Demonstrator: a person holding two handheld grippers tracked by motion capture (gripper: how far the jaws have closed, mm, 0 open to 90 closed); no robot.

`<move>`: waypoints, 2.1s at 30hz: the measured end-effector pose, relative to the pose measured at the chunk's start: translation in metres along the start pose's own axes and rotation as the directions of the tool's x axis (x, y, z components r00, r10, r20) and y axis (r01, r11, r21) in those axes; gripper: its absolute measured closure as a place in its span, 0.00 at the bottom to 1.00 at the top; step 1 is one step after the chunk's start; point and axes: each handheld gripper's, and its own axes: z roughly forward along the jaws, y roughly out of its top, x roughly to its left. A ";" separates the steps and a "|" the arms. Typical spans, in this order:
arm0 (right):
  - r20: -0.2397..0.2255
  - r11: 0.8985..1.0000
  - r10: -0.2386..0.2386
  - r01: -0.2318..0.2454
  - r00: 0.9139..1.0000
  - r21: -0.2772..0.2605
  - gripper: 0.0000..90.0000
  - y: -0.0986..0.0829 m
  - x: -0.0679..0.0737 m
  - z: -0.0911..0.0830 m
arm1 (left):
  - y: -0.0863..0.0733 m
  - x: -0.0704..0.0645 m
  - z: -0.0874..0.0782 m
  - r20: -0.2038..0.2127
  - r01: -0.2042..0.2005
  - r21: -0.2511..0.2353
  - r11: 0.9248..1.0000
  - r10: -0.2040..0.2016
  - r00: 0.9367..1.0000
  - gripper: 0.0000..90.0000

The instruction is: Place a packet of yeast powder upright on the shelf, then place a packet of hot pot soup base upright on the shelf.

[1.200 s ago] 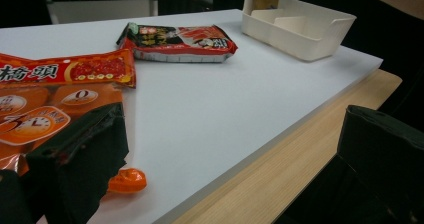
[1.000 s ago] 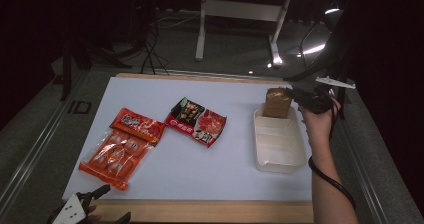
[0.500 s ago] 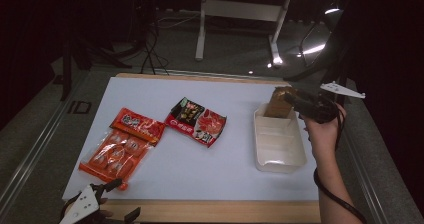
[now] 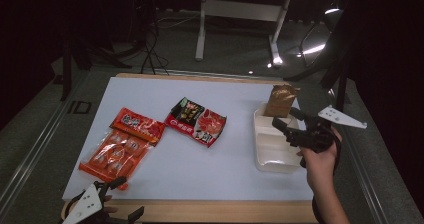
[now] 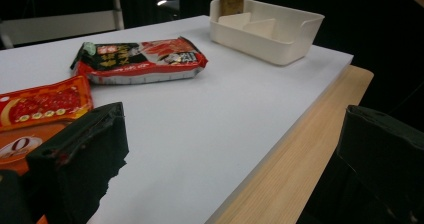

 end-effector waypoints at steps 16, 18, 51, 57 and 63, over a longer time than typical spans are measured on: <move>-0.088 0.995 -0.052 0.059 0.995 0.083 0.16 -0.057 0.046 -0.011 | 0.001 0.002 0.003 -0.006 0.009 -0.012 1.000 -0.009 1.000 0.00; -0.090 0.992 -0.074 0.082 0.993 0.095 0.16 -0.062 0.051 -0.012 | 0.001 0.003 0.003 -0.001 0.010 -0.005 1.000 -0.010 1.000 0.00; -0.132 0.990 -0.106 0.117 0.986 0.076 0.16 -0.077 0.062 -0.024 | 0.033 0.016 0.046 -0.004 -0.014 0.032 0.999 0.015 1.000 0.00; -0.137 0.990 -0.105 0.117 0.985 0.085 0.16 -0.078 0.062 -0.022 | 0.047 0.022 0.061 -0.024 -0.039 0.047 0.998 0.040 0.999 0.00; -0.147 0.988 -0.109 0.123 0.983 0.088 0.16 -0.078 0.063 -0.021 | 0.056 0.029 0.075 -0.039 -0.031 0.055 0.998 0.033 0.999 0.00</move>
